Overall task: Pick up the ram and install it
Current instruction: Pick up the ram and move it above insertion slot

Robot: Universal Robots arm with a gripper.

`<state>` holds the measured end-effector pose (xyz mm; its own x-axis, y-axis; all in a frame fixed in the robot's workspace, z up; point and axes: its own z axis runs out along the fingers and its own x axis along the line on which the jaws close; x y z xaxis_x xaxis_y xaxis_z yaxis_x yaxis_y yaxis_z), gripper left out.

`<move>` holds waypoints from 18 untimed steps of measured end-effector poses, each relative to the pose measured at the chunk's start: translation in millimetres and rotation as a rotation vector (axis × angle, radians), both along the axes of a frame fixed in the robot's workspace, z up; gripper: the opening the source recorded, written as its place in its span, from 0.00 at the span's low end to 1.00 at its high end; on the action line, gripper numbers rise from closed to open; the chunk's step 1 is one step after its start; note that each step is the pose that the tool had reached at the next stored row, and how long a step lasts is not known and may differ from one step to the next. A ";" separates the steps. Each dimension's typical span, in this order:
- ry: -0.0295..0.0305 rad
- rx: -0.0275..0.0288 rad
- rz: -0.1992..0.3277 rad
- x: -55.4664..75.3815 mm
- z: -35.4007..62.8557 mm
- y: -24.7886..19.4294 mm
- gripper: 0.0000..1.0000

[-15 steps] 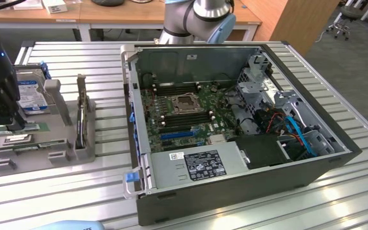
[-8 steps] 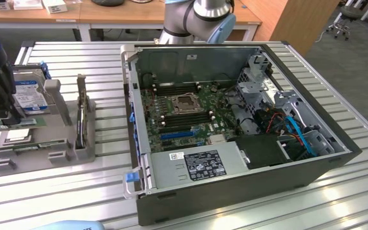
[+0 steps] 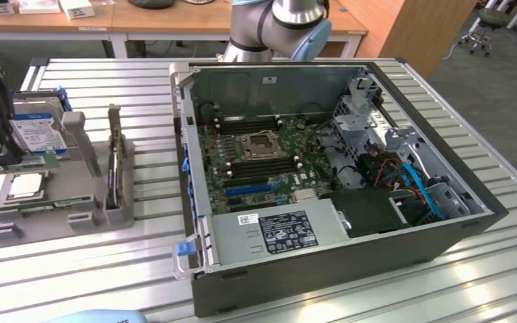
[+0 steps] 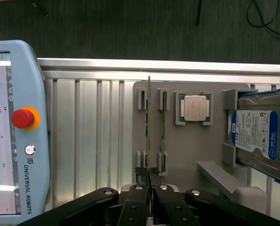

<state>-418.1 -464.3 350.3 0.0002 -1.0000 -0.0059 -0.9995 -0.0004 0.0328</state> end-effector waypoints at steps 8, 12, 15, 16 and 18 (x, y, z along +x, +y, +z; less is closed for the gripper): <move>0.0000 0.0000 0.000 0.0 18.7 0.0 0.12; 0.0000 0.0000 0.000 0.0 27.4 0.0 0.12; 0.0001 0.0000 0.000 0.0 34.0 0.0 0.12; 0.0000 0.0001 0.000 0.0 36.2 0.0 0.12; 0.0000 -0.0001 0.000 0.0 40.3 0.0 0.12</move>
<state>-418.1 -464.3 390.6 0.0005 -1.0000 -0.0057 -0.9995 -0.0007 0.0329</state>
